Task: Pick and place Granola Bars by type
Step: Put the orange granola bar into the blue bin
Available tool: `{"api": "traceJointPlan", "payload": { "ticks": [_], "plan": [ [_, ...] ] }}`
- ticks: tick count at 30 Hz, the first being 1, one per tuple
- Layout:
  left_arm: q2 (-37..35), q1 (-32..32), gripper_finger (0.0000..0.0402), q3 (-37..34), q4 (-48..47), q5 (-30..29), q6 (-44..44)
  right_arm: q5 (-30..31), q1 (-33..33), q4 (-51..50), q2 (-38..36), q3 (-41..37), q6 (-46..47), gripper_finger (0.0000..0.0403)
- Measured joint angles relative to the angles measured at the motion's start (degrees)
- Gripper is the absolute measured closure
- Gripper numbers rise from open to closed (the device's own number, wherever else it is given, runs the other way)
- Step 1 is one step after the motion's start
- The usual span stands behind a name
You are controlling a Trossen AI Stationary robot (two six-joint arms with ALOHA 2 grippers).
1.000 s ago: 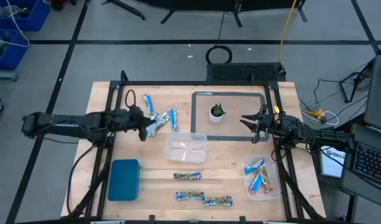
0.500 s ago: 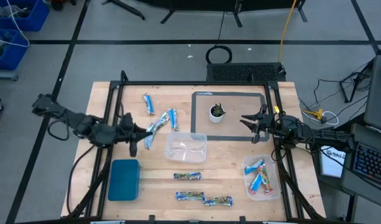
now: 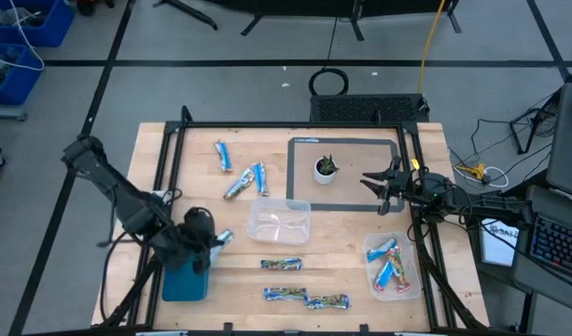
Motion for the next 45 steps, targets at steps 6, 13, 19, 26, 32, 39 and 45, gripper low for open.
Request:
{"api": "traceJointPlan", "payload": {
  "ticks": [6,13,19,26,32,39,45],
  "plan": [
    [1.14,-3.80,0.0397,0.02,-0.62,1.26,-12.67,0.00,0.00,0.00,0.00,-0.01,0.01,0.0321],
    [1.14,-6.70,0.0397,0.02,-5.81,4.47,-24.33,0.00,-0.01,0.00,0.00,-0.01,0.01,0.0321],
    [1.14,-7.31,0.0397,0.02,-11.30,7.07,-30.24,0.00,0.00,0.00,0.00,-0.02,0.01,0.0321],
    [3.38,-7.24,0.0397,0.02,-11.70,13.65,-36.72,0.00,-0.01,0.00,0.00,0.00,0.00,0.0321],
    [6.70,-7.24,0.0397,0.02,-11.73,18.14,-42.96,0.00,0.00,0.00,0.00,-0.02,0.02,0.0321],
    [9.71,-7.24,0.0397,0.02,-13.40,25.23,-50.36,0.00,0.00,0.00,0.00,-0.02,0.01,0.0321],
    [10.94,-7.24,0.0397,0.02,-13.98,25.35,-52.48,0.00,0.00,0.00,0.00,-0.02,0.01,0.0321]
  ]
}}
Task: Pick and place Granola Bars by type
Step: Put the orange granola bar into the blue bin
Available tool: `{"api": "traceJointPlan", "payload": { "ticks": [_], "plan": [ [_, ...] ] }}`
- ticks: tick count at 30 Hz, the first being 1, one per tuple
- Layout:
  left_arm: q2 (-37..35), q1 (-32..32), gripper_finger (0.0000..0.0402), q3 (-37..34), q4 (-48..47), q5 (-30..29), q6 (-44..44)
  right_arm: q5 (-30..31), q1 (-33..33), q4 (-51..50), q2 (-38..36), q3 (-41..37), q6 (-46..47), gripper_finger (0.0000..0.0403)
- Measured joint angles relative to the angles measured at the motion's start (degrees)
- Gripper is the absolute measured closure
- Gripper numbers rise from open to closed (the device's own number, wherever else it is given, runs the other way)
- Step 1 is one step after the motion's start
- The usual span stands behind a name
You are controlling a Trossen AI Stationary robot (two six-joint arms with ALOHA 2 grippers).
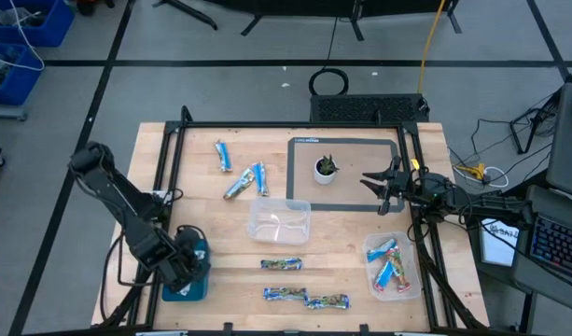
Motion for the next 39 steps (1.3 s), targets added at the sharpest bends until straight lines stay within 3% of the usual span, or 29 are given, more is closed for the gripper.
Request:
{"api": "traceJointPlan", "payload": {
  "ticks": [11,23,29,39],
  "plan": [
    [4.32,0.00,0.0393,-0.02,-5.03,-0.32,-1.70,0.00,0.00,0.00,0.00,0.00,-0.01,0.0321],
    [7.16,0.00,0.0397,-0.98,-3.63,-0.05,-1.68,0.00,0.00,0.00,-0.02,0.01,-0.01,0.0321],
    [7.63,0.06,0.0397,-0.98,-3.62,-3.98,-1.93,0.00,0.00,0.00,-0.01,0.01,0.01,0.0321],
    [8.98,0.06,0.0396,-1.01,-2.17,-2.99,-1.98,0.00,0.00,0.00,-0.02,0.02,-0.01,0.0321]
  ]
}}
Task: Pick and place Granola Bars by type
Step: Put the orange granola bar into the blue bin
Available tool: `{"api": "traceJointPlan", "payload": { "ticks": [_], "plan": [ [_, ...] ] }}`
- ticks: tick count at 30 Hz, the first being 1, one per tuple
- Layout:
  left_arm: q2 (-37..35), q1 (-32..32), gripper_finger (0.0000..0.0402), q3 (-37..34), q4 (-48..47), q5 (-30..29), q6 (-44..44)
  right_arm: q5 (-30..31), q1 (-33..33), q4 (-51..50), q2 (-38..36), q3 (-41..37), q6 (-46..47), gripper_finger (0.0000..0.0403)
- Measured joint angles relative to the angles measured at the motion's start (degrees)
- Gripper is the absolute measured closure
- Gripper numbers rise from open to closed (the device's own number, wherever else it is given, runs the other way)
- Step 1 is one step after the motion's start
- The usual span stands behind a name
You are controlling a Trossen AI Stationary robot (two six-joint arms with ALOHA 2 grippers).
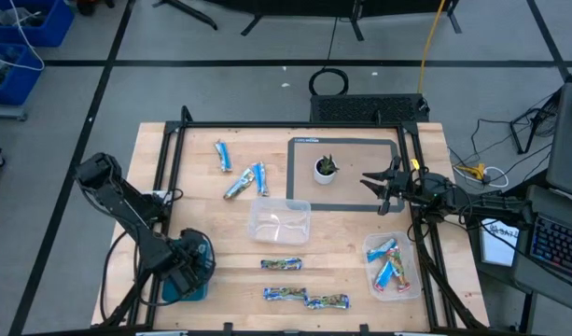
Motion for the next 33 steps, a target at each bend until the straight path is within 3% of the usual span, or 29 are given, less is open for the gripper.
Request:
{"api": "traceJointPlan", "payload": {
  "ticks": [7,17,24,33],
  "plan": [
    [0.00,0.00,0.0397,0.00,0.96,-0.13,-0.15,0.00,0.00,0.00,0.00,-0.02,0.02,0.0321],
    [0.00,0.05,0.0339,0.00,1.67,-2.04,-0.11,0.00,0.00,0.00,0.00,-0.01,0.00,0.0321],
    [-0.24,0.31,0.0329,0.00,1.54,-1.88,0.84,0.00,0.00,0.00,0.00,-0.02,0.02,0.0321],
    [-6.46,1.29,0.0328,0.11,1.20,-3.73,3.46,0.00,0.00,0.00,0.00,-0.02,0.02,0.0321]
  ]
}}
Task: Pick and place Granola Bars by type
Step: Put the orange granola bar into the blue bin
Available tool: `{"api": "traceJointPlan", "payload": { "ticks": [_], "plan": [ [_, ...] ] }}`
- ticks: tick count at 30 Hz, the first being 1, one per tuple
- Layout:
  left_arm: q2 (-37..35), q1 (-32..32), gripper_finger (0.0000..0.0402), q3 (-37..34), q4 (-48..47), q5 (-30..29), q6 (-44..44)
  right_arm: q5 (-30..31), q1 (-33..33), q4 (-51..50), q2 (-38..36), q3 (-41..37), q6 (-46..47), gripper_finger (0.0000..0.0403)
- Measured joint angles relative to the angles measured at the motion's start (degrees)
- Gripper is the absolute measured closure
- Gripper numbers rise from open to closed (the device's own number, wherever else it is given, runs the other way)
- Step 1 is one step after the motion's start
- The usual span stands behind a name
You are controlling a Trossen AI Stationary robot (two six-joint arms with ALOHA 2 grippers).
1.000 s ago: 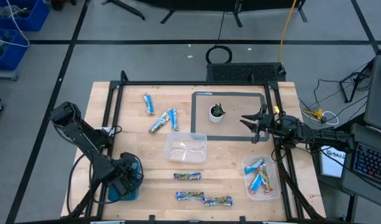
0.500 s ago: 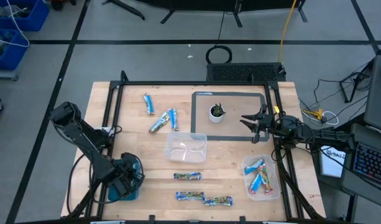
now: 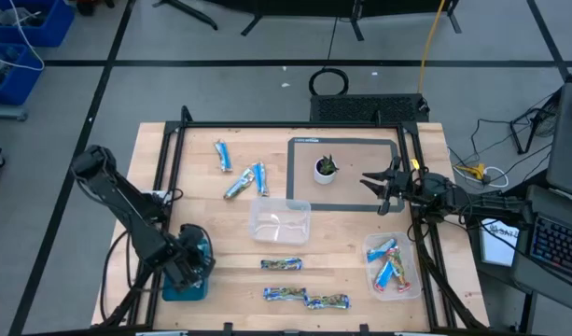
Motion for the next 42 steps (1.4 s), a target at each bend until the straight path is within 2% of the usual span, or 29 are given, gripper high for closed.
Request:
{"api": "traceJointPlan", "payload": {
  "ticks": [5,7,13,16,19,26,32,34,37,40,42],
  "plan": [
    [-4.22,0.04,0.0328,0.02,-3.14,-9.60,5.62,0.00,0.00,0.00,0.00,0.00,0.00,0.0321],
    [-5.78,0.04,0.0327,0.02,-6.33,-16.91,7.13,0.00,0.00,0.00,0.00,0.00,0.00,0.0321],
    [-8.89,1.28,0.0327,0.02,-18.05,-44.68,12.12,0.00,0.00,0.00,0.00,0.01,-0.01,0.0321],
    [-10.33,3.67,0.0327,0.04,-21.65,-53.31,14.92,0.00,0.00,0.00,0.00,0.00,0.00,0.0321],
    [-11.93,7.00,0.0327,-0.64,-24.05,-59.09,16.02,0.00,0.00,0.00,0.00,0.02,-0.02,0.0321],
    [-18.78,17.12,0.0327,-8.71,-21.25,-60.38,17.87,0.00,0.00,0.00,0.00,0.02,-0.02,0.0321],
    [-28.13,19.60,0.0328,-18.44,-8.28,-60.51,25.25,0.00,-0.02,0.00,0.00,0.01,-0.01,0.0321],
    [-31.51,19.61,0.0328,-21.41,-0.74,-60.61,31.75,0.00,0.00,0.00,0.00,0.01,0.00,0.0321],
    [-36.17,19.66,0.0328,-25.49,14.01,-59.83,46.28,0.00,0.00,0.00,0.00,0.00,0.00,0.0321],
    [-40.13,21.28,0.0328,-29.28,30.48,-56.77,63.56,0.00,0.00,0.00,0.00,0.00,0.00,0.0321],
    [-42.49,23.59,0.0328,-32.11,42.31,-52.62,75.45,0.00,-0.01,0.00,0.00,0.00,-0.01,0.0321]
  ]
}}
